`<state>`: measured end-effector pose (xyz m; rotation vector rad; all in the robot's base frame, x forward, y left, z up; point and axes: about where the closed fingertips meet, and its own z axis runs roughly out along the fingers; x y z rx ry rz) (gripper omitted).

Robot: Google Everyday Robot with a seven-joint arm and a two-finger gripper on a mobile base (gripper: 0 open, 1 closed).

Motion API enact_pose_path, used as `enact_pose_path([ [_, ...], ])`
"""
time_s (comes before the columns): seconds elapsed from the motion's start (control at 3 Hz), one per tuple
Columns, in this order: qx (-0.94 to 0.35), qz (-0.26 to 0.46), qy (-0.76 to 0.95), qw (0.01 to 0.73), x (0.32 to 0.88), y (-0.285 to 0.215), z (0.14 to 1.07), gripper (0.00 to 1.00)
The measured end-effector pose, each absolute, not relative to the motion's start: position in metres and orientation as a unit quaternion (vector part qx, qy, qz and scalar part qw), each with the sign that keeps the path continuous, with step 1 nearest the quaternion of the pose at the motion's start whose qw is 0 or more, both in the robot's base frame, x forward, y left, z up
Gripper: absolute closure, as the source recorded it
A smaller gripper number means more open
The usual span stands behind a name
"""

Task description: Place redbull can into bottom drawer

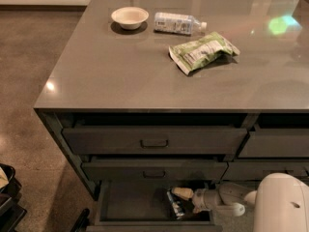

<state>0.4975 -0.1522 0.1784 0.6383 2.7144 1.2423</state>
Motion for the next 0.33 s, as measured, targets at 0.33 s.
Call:
enact_pose_path([
  [0.33,0.209,0.407,0.888,0.044,0.4975,-0.1522,0.1784,0.00],
])
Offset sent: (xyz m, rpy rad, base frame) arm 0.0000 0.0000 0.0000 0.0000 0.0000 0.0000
